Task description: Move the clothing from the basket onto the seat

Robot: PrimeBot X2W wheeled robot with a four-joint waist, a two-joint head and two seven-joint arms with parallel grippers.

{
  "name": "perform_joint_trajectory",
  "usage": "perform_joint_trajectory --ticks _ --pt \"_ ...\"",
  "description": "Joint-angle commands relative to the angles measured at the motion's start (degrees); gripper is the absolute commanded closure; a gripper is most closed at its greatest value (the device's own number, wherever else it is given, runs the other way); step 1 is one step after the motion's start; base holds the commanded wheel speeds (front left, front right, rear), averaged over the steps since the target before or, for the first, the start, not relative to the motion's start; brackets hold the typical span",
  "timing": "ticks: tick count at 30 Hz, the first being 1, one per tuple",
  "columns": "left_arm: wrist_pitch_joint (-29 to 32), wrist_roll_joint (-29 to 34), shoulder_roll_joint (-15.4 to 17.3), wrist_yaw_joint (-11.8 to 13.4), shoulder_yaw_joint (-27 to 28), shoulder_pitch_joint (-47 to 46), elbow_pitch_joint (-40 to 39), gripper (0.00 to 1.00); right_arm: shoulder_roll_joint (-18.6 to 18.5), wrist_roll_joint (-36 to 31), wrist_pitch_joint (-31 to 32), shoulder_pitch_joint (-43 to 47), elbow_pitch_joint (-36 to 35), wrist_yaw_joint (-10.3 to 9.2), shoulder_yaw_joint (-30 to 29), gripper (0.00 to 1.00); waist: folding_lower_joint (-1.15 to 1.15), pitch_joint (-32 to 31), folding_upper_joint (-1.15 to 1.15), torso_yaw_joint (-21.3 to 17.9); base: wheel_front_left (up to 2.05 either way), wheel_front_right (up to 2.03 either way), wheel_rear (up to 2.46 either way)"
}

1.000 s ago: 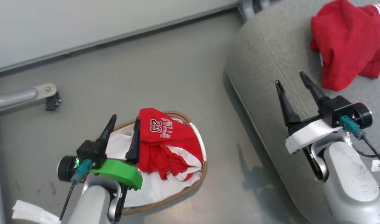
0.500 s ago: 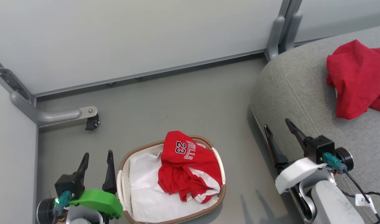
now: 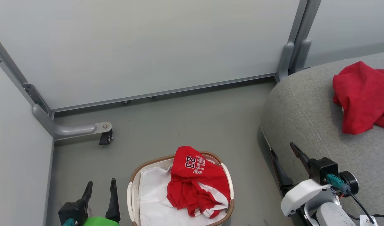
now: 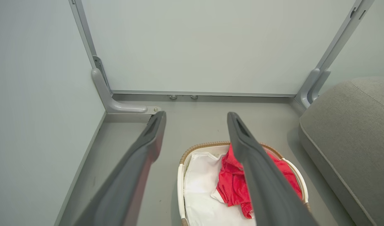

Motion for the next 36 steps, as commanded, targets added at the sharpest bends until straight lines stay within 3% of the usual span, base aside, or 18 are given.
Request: perform_joint_trajectory --ticks 1,11,22,36 --pt "0.02 -0.2 0.03 0.29 -0.28 0.74 -0.13 0.0 -0.15 0.02 -0.01 0.97 0.0 -0.08 -0.16 0.0 0.01 0.02 0.0 -0.04 0.0 0.0 0.0" --pt "0.02 -2.78 0.05 0.44 -3.91 -1.91 1.92 0.0 0.02 0.83 -0.01 -1.6 -1.34 -0.08 1.21 0.0 0.01 2.43 0.0 -1.61 0.0 0.0 0.0" --pt "0.02 -2.19 0.09 -0.09 -7.22 -13.52 5.45 0.0 0.79 0.56 -0.01 -10.33 -5.91 -0.08 3.02 0.0 0.01 15.85 0.0 -7.0 0.0 0.0 0.0" --pt "0.02 2.38 1.0 -1.05 -5.29 -25.99 12.79 0.0 1.6 4.23 -0.01 -17.89 -12.2 -0.08 6.31 0.0 0.01 29.17 0.0 -14.16 0.0 0.0 0.0"
